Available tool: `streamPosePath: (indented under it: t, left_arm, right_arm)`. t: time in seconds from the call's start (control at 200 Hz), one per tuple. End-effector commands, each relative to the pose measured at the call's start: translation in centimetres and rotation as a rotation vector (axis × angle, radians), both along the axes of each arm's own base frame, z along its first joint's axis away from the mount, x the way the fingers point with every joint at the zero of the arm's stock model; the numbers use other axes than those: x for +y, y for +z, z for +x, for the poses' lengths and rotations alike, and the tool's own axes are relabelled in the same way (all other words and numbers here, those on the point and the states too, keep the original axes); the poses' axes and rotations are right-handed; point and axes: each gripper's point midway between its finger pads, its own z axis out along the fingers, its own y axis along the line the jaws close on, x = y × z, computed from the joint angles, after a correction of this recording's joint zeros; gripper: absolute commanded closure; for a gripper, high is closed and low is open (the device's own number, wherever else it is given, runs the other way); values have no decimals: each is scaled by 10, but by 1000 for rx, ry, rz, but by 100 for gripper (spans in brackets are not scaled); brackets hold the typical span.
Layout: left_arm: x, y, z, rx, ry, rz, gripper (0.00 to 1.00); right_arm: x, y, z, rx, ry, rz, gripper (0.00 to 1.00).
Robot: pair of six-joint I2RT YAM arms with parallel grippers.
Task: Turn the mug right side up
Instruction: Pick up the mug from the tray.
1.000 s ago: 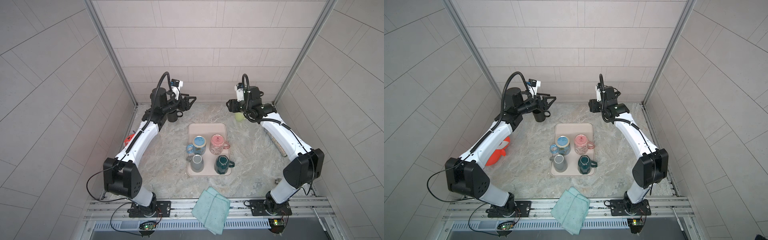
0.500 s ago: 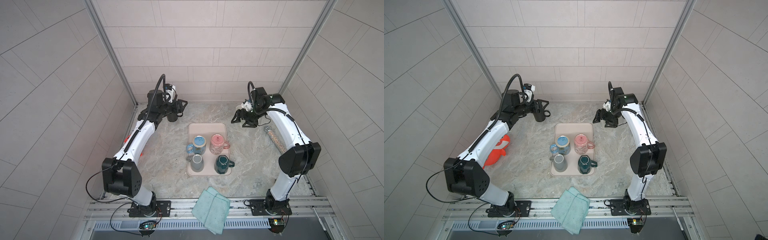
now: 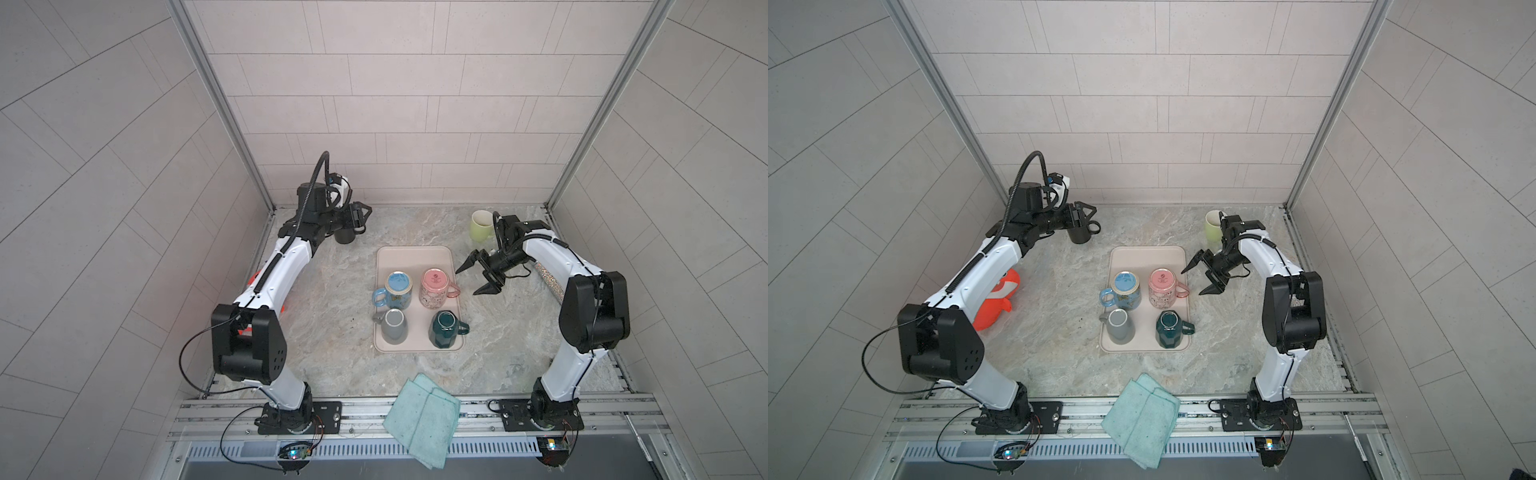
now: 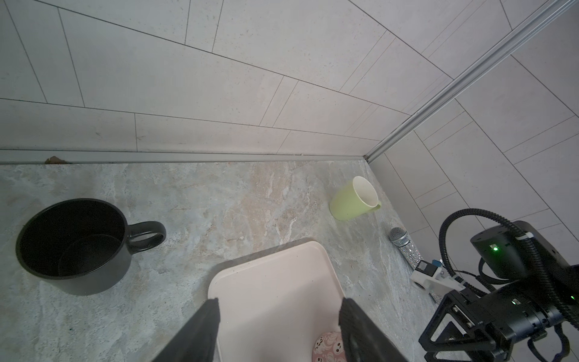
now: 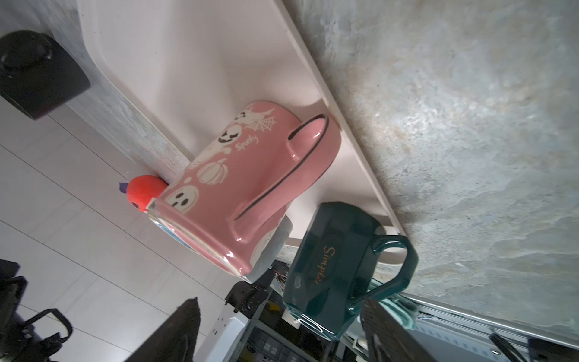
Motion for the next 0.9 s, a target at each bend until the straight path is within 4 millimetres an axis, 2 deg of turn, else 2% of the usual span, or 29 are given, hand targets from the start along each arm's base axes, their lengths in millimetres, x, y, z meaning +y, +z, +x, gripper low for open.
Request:
streamPosePath:
  t: [0.0,0.195,0.37,0.495,0.891]
  left_arm:
    - [2,5,0,-2,-2,-22,33]
    - [2,-2,1,21,-1,-30,34]
    - [4,-3,1,28,-1,-32,33]
    - [4,-5,2,34,1,-36,33]
    - [3,-10,4,46,-2,-46,33]
  right_arm:
    - [2,0,5,61,-80,29,19]
    - [5,-11,14,122,-118,48,23]
    - [4,-22,8,190,-130,38,26]
    - [5,-31,11,217,-139,30,26]
    - [22,-49,26,261,-158,33,27]
